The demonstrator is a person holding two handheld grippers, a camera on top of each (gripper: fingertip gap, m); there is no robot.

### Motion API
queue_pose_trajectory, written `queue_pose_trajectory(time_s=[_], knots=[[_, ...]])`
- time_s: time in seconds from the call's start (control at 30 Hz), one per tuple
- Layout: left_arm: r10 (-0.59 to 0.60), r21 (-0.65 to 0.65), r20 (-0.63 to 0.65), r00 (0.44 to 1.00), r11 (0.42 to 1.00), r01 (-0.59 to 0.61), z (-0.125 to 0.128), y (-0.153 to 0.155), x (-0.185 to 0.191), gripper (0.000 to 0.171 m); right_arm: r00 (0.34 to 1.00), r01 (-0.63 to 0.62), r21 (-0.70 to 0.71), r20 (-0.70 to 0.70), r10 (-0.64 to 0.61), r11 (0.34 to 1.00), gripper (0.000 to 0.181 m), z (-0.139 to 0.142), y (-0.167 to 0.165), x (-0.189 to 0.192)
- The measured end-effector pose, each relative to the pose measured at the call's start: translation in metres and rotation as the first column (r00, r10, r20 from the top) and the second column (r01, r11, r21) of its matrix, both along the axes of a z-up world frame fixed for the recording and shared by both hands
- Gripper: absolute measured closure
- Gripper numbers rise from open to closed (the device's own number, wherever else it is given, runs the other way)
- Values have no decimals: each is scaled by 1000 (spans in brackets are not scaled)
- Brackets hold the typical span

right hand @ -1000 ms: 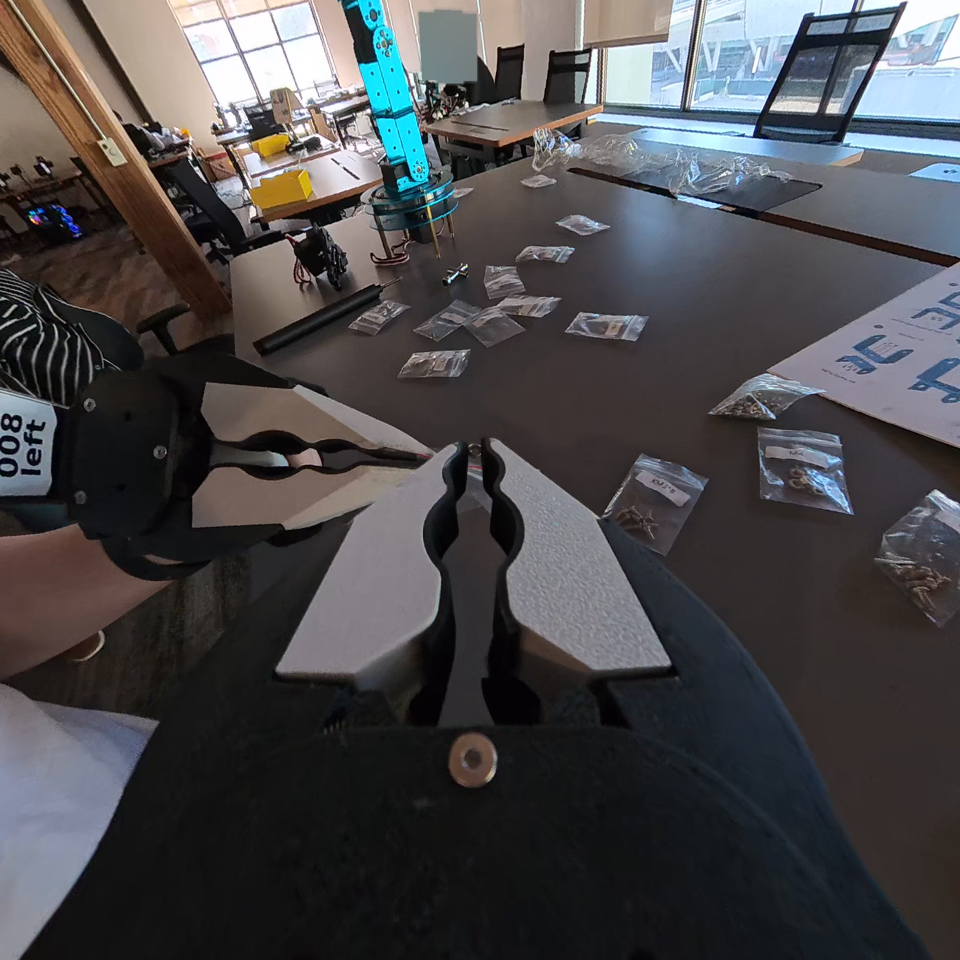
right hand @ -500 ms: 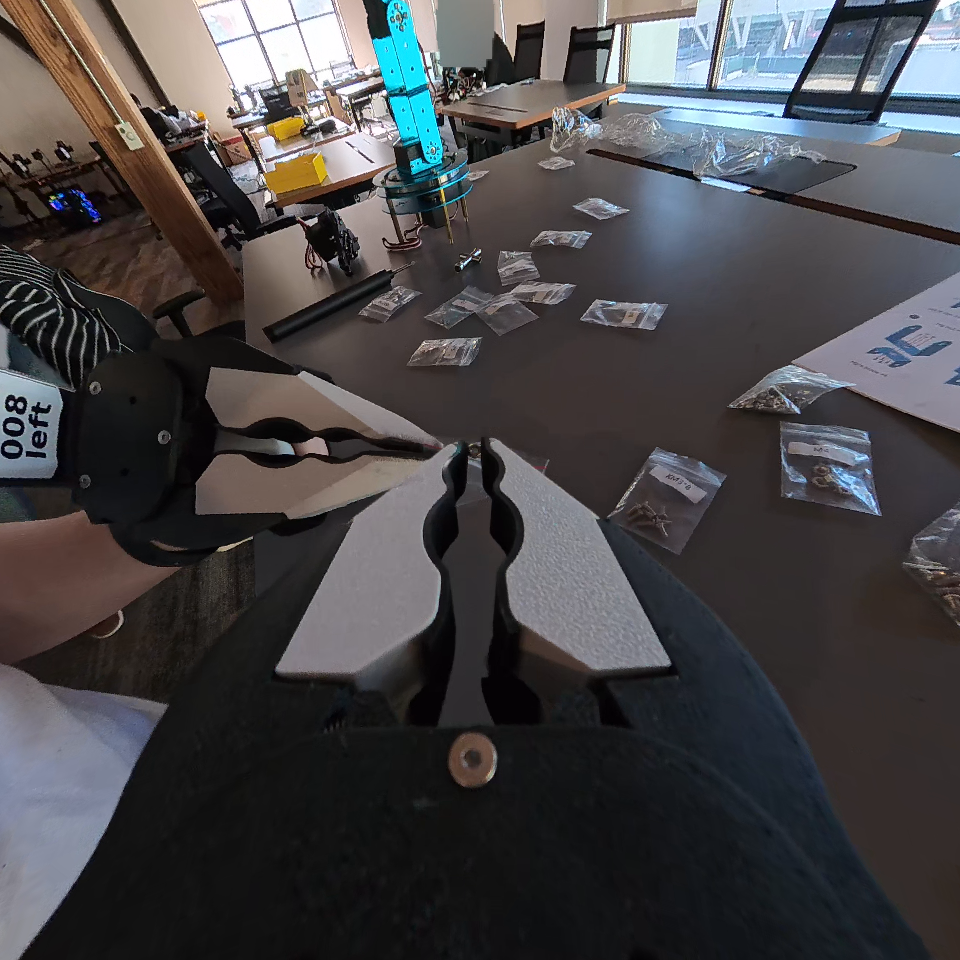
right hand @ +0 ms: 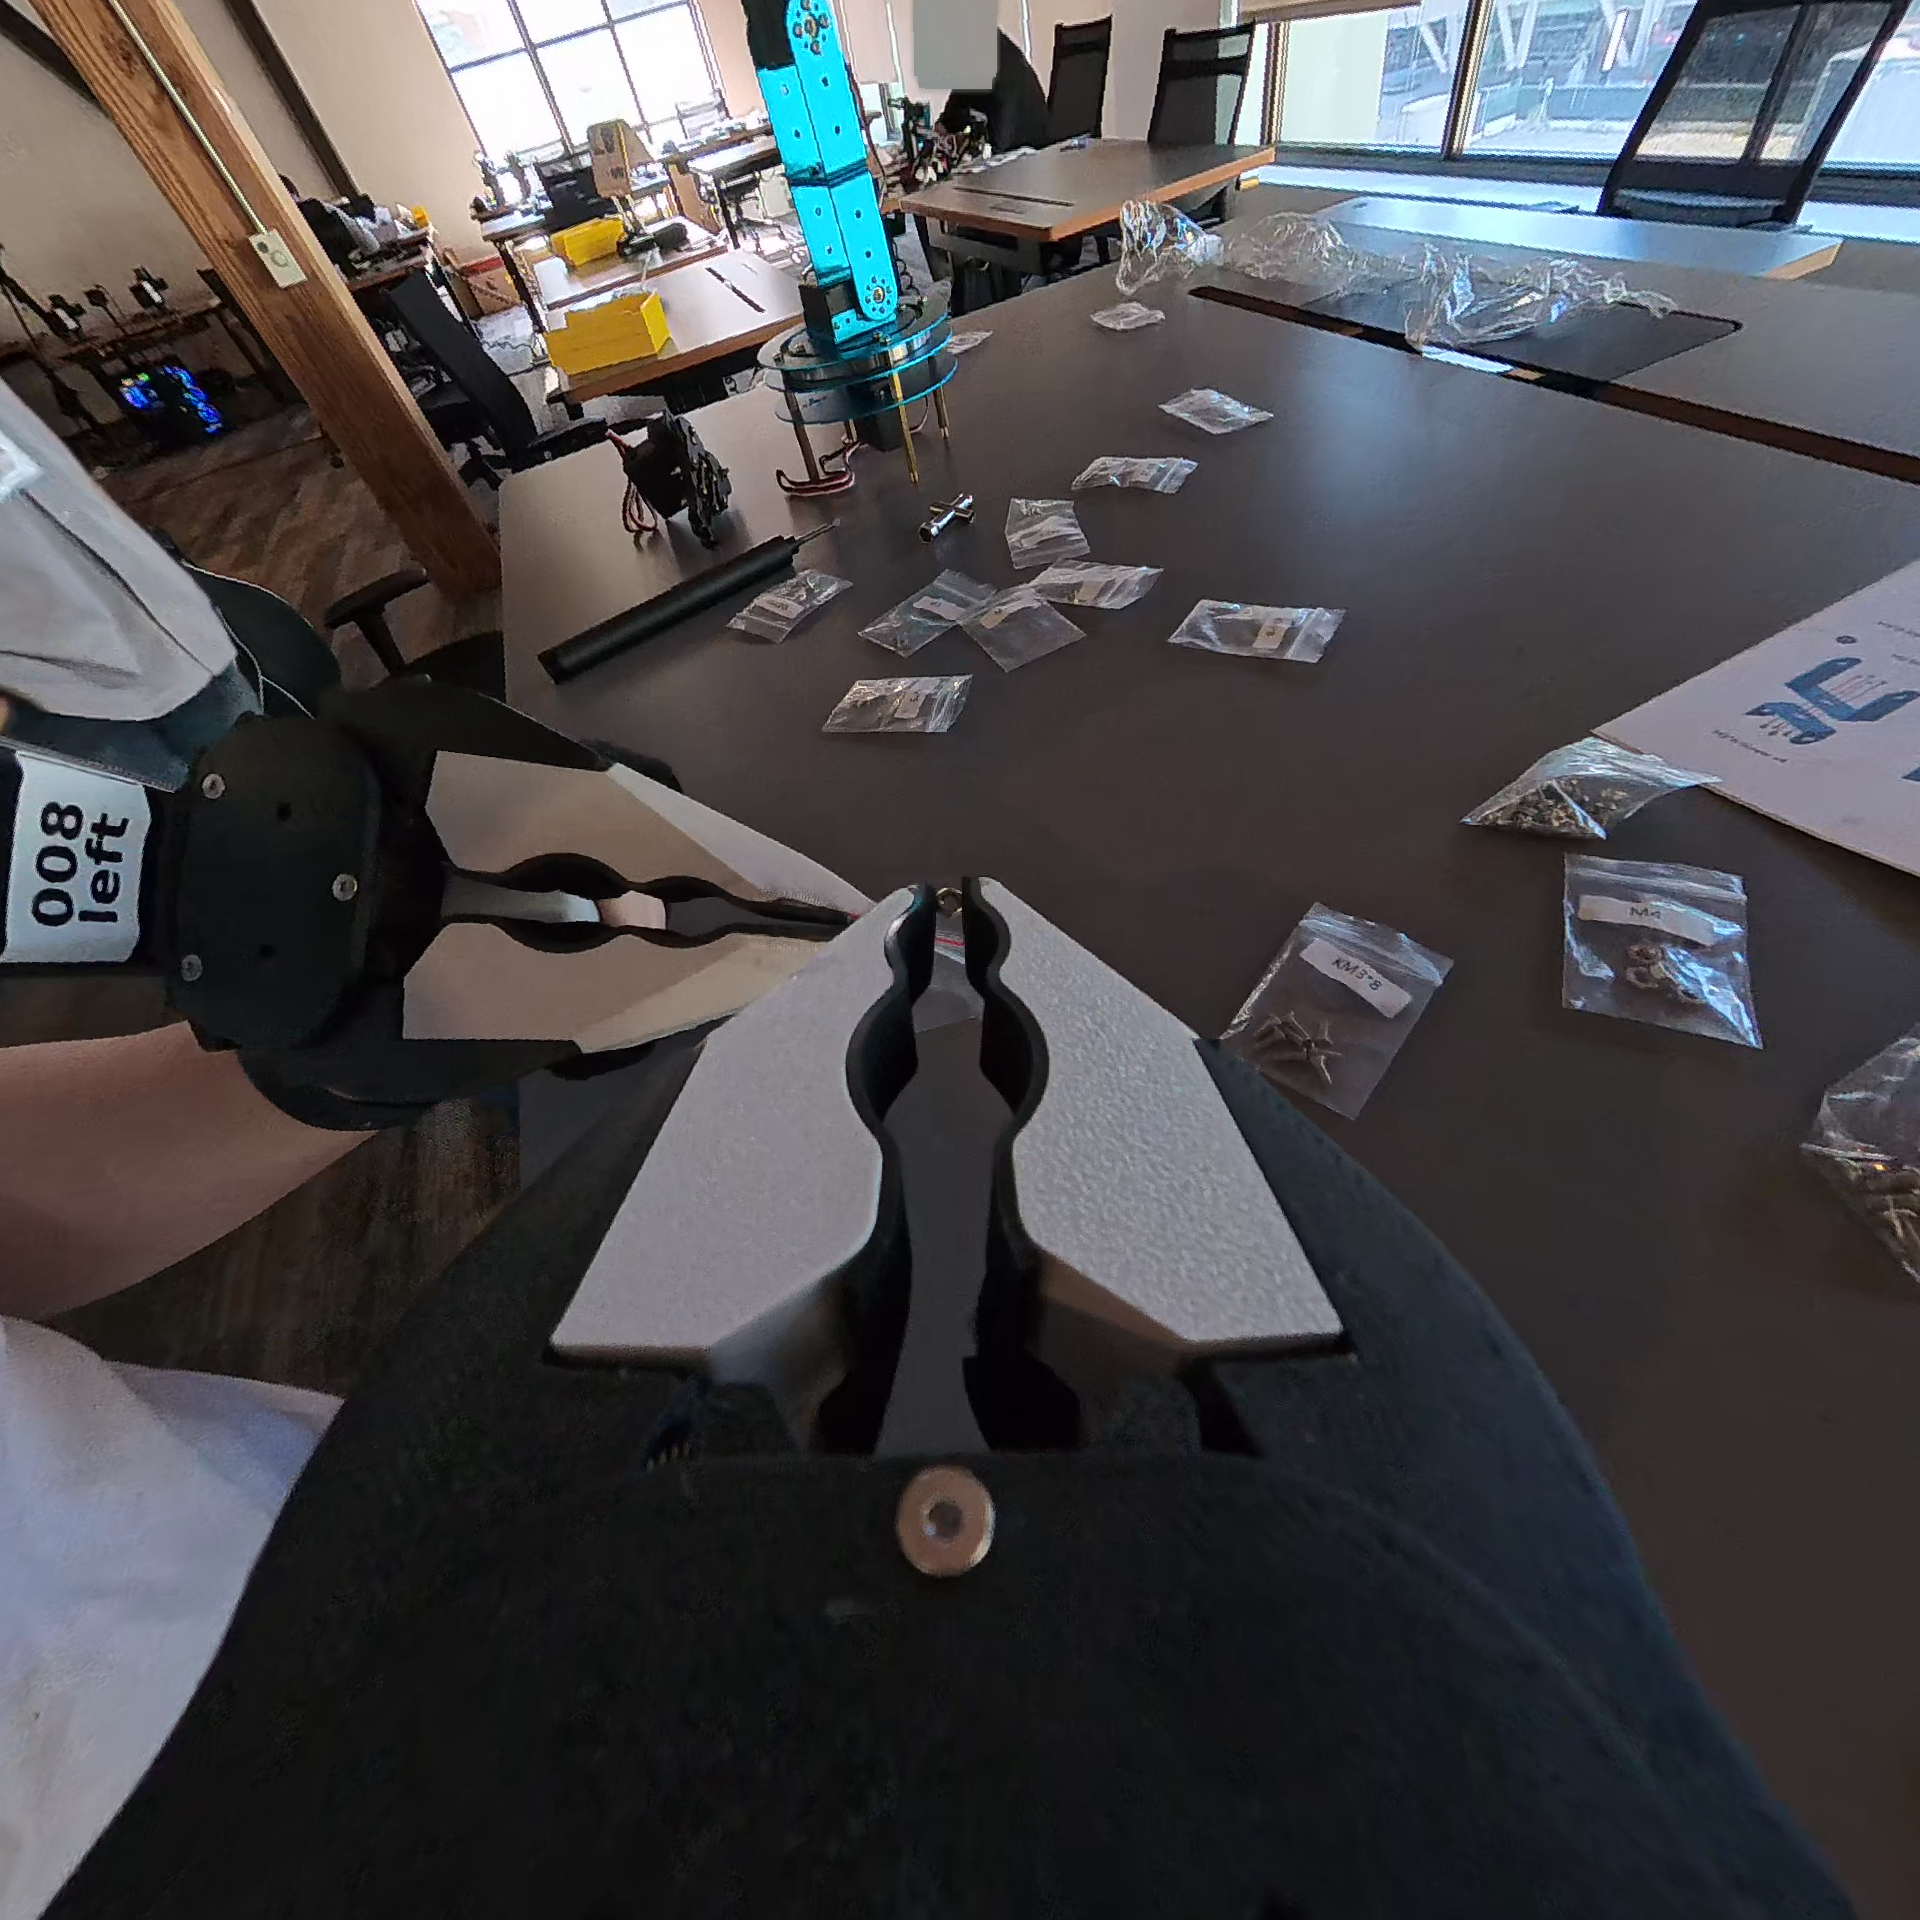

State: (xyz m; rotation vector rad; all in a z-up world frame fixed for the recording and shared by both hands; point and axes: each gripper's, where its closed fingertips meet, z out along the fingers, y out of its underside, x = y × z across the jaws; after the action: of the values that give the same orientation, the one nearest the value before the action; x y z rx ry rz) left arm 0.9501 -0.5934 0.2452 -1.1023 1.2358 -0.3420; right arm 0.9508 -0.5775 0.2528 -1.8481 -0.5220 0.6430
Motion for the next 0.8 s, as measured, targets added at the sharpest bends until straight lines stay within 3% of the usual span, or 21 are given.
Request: queue_pose_trajectory(time_s=[0.8], knots=[[5, -102, -34, 999, 995, -9, -11, 6, 1, 171, 999, 18, -71, 31, -16, 997, 178, -18, 1, 7]])
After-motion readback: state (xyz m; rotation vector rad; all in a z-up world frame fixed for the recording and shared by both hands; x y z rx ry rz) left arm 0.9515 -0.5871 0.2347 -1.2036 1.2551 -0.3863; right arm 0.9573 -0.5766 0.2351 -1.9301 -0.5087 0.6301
